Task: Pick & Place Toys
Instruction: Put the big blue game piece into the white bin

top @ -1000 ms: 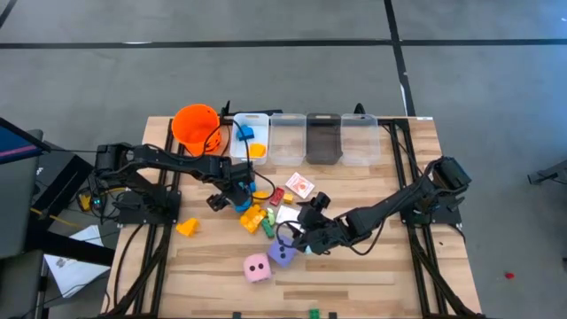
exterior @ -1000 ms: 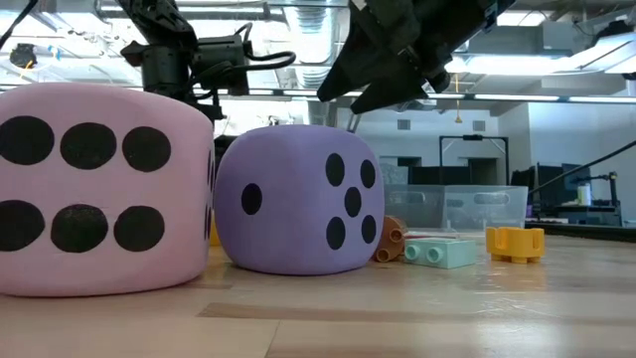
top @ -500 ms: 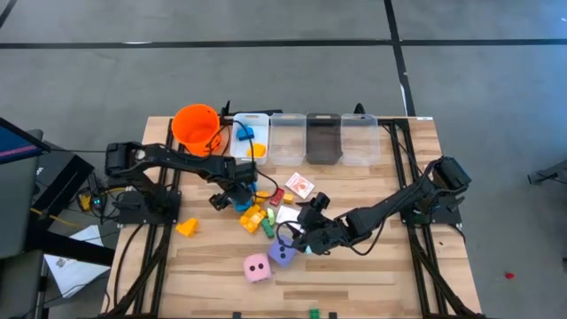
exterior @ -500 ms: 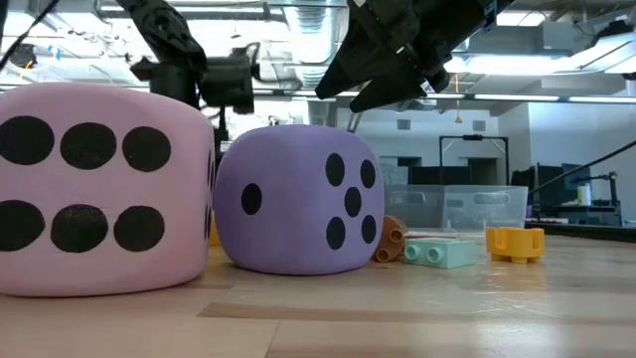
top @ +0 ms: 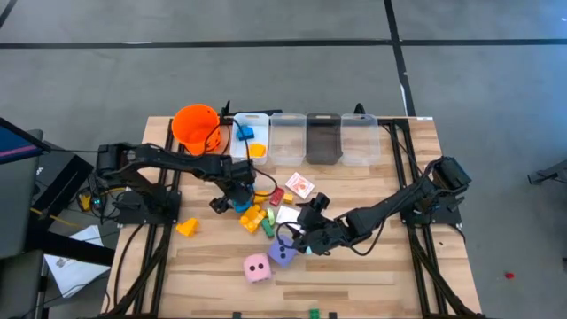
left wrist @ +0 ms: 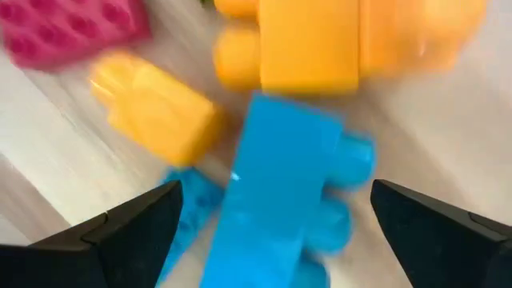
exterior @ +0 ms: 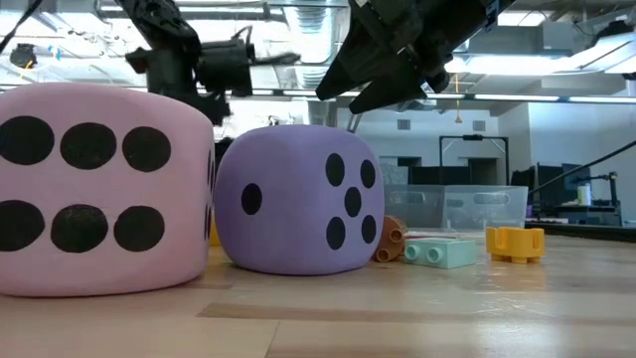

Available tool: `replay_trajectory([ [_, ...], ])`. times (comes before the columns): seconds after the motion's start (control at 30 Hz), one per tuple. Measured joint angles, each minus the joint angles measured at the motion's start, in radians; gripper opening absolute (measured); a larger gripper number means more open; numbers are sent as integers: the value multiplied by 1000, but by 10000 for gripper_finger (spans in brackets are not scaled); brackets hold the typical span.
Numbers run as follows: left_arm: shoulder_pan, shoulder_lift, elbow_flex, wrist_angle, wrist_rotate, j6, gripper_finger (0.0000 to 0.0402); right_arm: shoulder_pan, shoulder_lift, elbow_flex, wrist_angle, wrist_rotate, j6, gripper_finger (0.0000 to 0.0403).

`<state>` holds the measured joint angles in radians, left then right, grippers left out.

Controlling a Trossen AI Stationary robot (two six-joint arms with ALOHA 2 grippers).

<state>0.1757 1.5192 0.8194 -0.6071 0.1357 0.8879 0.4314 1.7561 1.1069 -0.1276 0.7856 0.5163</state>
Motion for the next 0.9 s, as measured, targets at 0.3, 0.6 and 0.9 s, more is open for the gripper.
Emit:
replay_trajectory([
  [0.3, 1, -60, -1, -3, 82, -195, 399, 7, 0, 0, 0, -2, 0, 331],
  [0.6, -6, -61, -16, -3, 36, -174, 397, 7, 0, 0, 1, -2, 0, 331],
  [0.9, -6, -61, -122, 16, -141, -50, 396, 6, 0, 0, 1, -1, 0, 331],
])
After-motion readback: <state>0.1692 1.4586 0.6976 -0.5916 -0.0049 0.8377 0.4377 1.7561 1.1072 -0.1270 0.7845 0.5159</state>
